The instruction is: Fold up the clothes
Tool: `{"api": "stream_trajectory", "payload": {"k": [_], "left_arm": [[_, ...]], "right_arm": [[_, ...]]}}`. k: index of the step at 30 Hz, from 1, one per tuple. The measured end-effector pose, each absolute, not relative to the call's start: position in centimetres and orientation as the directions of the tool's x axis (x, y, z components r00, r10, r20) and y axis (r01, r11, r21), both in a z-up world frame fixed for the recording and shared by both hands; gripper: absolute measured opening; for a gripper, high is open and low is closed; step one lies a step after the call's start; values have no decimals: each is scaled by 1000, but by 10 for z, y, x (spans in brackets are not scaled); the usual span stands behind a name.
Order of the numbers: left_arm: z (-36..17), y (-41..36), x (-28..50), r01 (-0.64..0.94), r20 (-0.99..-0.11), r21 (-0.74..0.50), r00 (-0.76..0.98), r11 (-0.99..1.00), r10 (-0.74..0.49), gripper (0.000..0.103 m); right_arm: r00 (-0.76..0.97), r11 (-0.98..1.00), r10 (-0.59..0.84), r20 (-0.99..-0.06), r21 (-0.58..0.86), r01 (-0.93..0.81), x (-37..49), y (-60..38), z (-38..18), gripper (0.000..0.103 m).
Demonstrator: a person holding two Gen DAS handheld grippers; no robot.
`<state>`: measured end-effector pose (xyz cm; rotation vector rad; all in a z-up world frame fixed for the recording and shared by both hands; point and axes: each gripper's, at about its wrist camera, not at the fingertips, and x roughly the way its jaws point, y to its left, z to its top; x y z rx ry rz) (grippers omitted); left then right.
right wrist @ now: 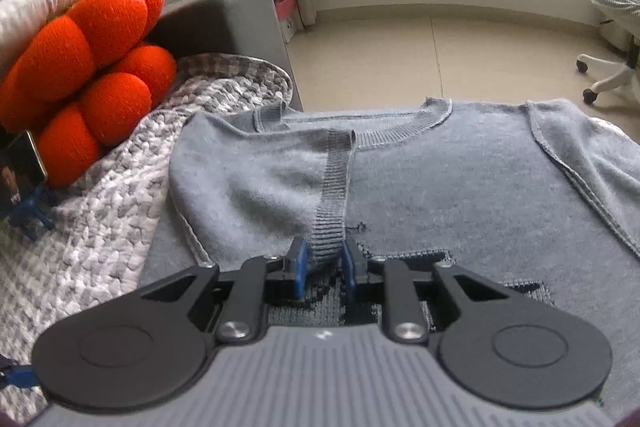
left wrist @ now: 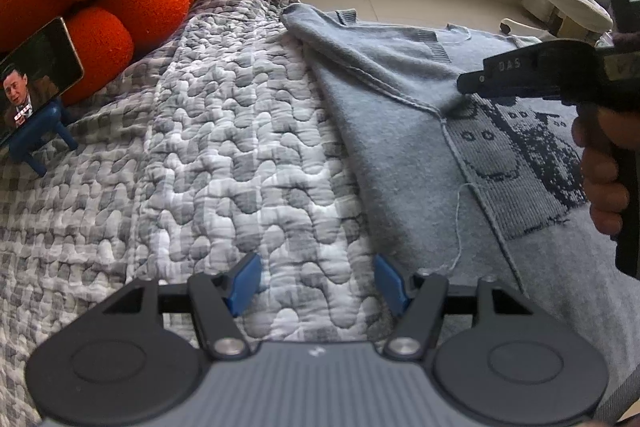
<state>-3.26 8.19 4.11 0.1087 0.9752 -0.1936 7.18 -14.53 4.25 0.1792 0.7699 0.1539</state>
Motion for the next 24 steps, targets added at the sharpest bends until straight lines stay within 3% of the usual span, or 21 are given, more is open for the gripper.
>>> {"api": "stream_trajectory", "payload": {"k": [15,24], "left_arm": [[41,88,-27,165,-831,-23,546,986,-111,64],[36,82,-26,183,-831,43,552,982,-66,64]], "right_arm": [[670,965,252,-698,236,-117,43,-144,60,23],[546,930,349,-761,210,-303,-25,-114,61,23]]}}
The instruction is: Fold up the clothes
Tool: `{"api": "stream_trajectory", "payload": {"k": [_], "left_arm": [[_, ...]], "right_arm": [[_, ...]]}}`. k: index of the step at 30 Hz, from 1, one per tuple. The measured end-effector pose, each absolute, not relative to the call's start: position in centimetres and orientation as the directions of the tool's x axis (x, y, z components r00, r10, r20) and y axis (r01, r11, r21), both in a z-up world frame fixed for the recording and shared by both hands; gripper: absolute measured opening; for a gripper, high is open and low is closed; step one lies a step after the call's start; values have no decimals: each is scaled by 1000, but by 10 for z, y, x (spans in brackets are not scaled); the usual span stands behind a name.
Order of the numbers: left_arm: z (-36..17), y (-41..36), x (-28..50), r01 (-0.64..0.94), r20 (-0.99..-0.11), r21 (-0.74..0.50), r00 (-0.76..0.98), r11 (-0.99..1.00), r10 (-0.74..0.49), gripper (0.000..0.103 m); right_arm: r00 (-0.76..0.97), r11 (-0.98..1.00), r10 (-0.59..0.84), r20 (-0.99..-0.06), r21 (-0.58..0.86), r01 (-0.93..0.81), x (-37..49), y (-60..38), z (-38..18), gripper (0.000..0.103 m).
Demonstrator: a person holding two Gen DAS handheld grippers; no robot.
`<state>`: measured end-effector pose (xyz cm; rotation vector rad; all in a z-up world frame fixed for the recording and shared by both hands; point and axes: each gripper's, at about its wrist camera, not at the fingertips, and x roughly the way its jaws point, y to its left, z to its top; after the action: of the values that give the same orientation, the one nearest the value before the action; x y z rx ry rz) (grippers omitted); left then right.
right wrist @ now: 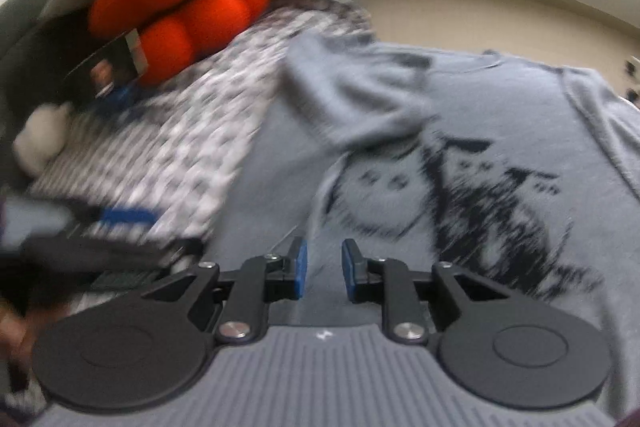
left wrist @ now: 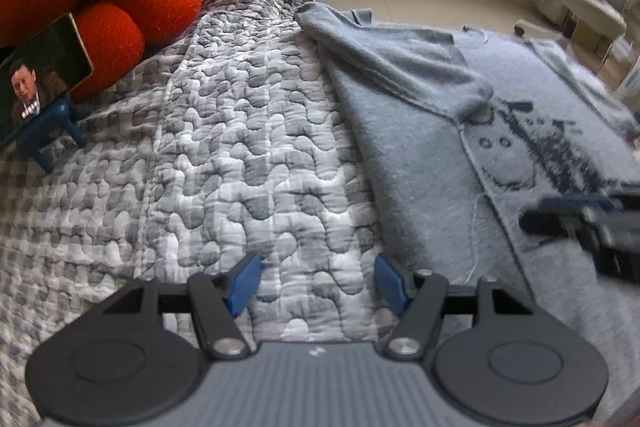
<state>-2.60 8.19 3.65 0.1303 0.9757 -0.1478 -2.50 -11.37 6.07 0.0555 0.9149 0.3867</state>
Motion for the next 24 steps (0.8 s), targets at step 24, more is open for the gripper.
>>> {"api": "stream_trajectory", "payload": {"k": [24], "left_arm": [[49,78,-38,211,-821,-10,556,977,-129,64]], "right_arm": [[536,818,418,-733,48,-573,-181,-50,41,36]]}}
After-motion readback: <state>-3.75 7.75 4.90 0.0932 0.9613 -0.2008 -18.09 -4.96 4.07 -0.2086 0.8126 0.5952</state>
